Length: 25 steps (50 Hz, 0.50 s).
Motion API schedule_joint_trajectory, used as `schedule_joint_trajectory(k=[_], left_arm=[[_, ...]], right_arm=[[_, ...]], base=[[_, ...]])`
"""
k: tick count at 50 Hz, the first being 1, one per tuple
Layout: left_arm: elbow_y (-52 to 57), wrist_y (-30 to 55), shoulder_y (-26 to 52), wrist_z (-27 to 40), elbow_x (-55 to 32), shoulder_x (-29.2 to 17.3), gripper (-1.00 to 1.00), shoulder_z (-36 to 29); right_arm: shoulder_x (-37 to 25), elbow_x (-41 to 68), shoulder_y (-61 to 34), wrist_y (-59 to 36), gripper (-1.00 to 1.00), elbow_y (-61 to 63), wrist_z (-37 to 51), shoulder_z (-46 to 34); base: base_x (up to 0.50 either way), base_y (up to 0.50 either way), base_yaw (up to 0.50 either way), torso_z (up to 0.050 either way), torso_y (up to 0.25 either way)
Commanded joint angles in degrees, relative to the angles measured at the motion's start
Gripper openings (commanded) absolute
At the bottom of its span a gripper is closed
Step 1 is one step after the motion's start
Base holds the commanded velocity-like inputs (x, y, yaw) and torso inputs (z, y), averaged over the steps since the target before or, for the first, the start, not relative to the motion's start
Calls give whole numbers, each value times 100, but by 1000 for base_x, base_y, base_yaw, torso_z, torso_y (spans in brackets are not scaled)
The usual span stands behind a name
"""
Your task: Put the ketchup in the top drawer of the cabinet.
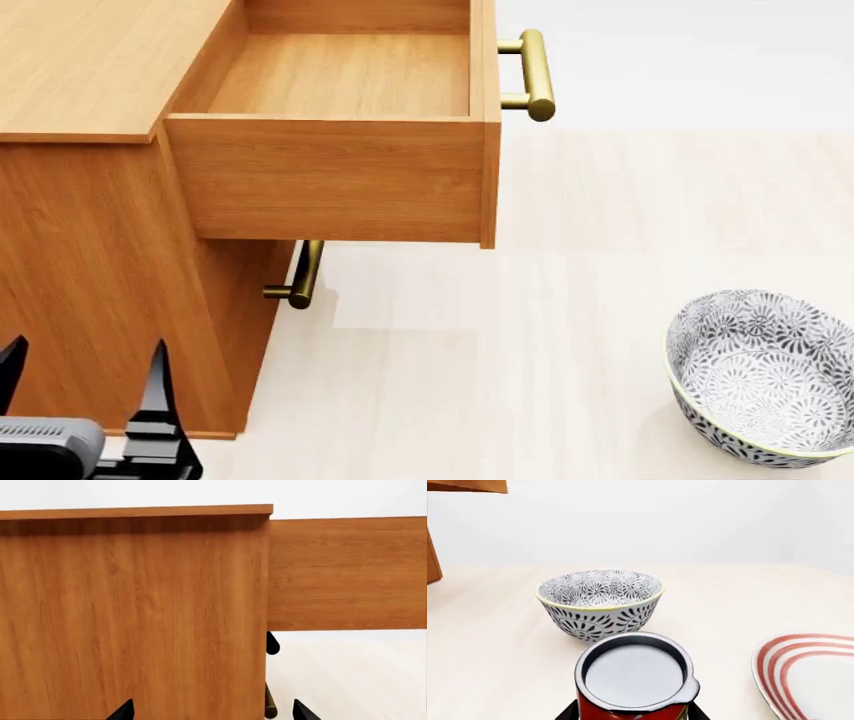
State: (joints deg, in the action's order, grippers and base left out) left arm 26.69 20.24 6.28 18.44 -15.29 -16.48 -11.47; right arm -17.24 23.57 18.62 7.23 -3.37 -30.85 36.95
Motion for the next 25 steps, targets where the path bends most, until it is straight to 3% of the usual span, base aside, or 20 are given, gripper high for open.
schedule_joint_trajectory(k=[1, 25], left_arm=[[-3, 13, 2, 23, -14, -23, 100, -34], [-64, 30, 91, 35, -79, -64, 100, -73]], right_arm=[[-162, 322, 12, -186, -100, 440, 158, 374], [-141, 1344, 727, -539, -100, 2138, 400, 1216]], base=[[0, 0, 0, 0, 0], [0, 0, 0, 0, 0]])
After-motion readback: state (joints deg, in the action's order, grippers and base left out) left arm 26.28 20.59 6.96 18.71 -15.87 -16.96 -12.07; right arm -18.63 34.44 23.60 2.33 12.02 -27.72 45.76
